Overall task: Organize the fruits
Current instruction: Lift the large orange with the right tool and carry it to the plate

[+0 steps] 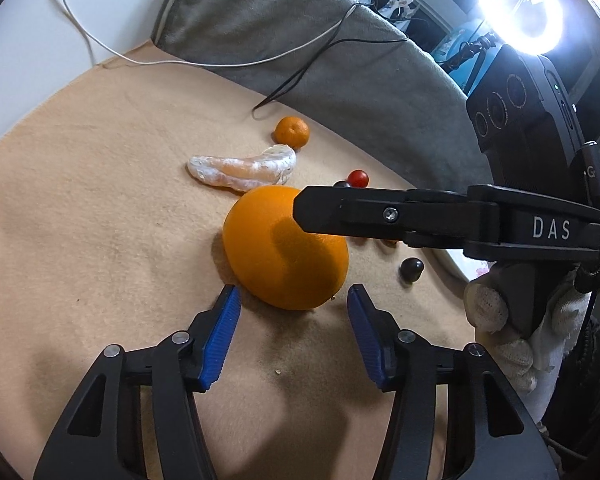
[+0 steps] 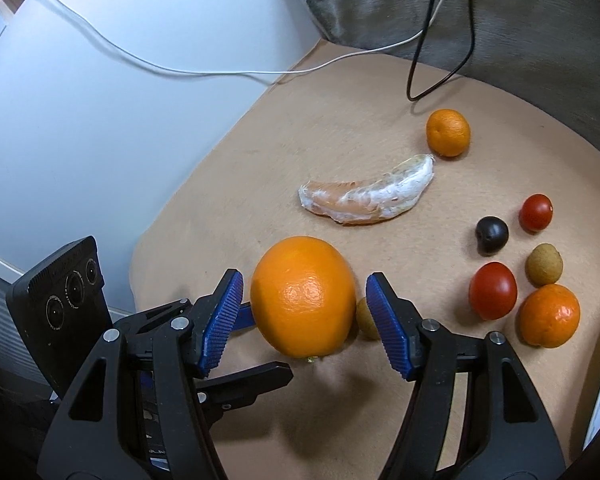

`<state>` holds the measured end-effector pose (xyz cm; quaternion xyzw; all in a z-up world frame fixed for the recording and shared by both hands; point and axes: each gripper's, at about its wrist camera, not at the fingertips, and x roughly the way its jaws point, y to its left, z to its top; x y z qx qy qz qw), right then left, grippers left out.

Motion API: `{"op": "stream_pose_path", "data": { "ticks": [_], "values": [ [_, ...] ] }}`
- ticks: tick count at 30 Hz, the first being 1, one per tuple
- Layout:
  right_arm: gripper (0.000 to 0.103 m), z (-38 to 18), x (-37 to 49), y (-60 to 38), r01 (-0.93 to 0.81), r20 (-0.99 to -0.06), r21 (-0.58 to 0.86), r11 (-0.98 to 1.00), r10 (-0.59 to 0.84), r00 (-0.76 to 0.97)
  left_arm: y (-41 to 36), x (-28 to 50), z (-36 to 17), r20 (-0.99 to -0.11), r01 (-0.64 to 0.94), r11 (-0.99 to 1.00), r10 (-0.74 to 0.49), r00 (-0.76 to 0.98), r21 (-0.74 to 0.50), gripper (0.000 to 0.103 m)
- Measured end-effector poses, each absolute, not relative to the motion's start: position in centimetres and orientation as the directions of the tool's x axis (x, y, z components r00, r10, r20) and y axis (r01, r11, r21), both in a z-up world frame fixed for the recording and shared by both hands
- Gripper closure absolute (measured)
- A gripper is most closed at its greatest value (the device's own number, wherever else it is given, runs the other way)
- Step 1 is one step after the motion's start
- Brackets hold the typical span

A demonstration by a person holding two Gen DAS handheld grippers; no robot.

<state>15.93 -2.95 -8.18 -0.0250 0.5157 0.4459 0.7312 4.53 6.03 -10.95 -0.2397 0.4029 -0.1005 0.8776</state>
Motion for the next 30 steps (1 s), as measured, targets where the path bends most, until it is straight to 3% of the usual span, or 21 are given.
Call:
{"op": "stream_pose_path", "data": {
  "ticks": [9, 15, 30],
  "values": [
    [0.035, -8.8, 15.8, -1.6, -0.691, -0.789, 0.421, 0.587, 0.613, 0.04, 5.8, 5.1, -11.3, -0.666, -0.017, 0.865, -0.373, 0.646, -0.501, 0.055],
    [0.042, -8.9, 15.9, -1.5, -0.693, -0.799, 0.403, 0.598, 0.6, 0.054, 5.8, 5.2, -11.2, -0.668, -0.018, 0.868, -0.368, 0.647, -0.496, 0.055],
    [0.043, -8.4, 15.2, -2.6, -0.684, -0.793, 0.408, 0.605, 0.606, 0.063, 4.8, 4.6, -10.3, -0.672, -0.008, 0.893, -0.333, 0.662, -0.451, 0.055]
  ]
}}
